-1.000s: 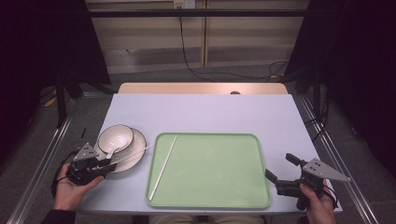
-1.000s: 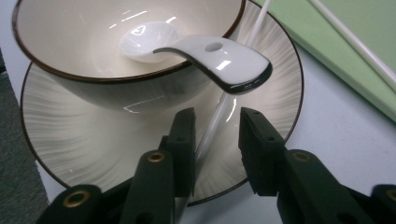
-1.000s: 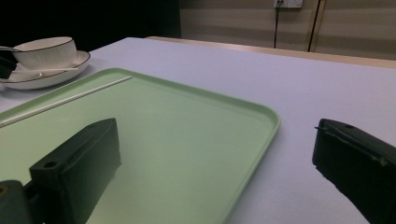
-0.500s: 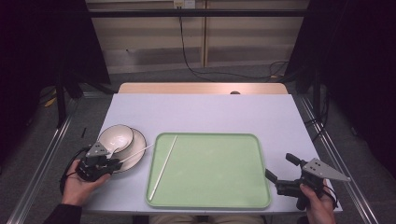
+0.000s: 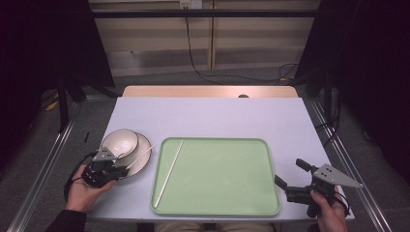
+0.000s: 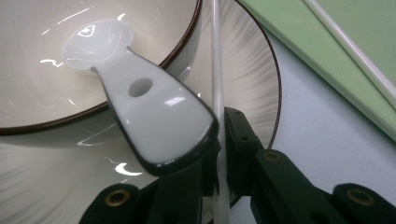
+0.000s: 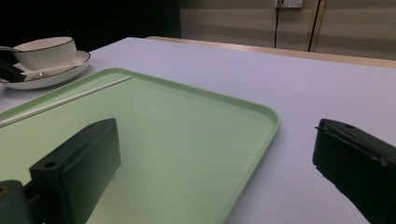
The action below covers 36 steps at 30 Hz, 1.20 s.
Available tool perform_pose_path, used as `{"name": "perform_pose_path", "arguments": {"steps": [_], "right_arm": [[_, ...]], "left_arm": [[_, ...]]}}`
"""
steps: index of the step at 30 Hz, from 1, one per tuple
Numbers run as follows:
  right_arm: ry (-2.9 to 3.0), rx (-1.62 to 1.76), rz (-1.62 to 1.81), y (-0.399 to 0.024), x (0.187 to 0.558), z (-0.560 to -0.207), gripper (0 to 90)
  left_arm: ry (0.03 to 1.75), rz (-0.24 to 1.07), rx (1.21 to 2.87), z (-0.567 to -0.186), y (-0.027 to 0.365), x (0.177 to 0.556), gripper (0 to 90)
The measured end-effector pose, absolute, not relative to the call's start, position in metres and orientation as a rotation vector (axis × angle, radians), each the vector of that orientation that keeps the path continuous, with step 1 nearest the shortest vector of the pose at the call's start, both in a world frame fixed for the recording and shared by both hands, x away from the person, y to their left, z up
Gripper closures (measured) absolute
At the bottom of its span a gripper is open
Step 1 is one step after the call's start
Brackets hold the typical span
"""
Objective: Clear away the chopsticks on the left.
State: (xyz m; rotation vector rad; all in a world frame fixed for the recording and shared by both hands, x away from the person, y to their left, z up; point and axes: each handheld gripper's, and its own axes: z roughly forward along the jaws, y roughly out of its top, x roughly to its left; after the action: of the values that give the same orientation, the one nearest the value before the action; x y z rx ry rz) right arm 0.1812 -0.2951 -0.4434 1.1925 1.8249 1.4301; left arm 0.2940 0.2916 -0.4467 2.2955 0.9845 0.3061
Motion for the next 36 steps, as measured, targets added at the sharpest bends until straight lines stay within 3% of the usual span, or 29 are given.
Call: {"name": "perform_pose_path", "arguments": {"steps": [36], "right_arm": [[1.82, 1.18, 1.43, -0.295, 0.181, -0.443, 0.6]], "left_arm": [[1.069, 0.273, 2.125, -0.435, 0.289, 0.28, 85.4]]}}
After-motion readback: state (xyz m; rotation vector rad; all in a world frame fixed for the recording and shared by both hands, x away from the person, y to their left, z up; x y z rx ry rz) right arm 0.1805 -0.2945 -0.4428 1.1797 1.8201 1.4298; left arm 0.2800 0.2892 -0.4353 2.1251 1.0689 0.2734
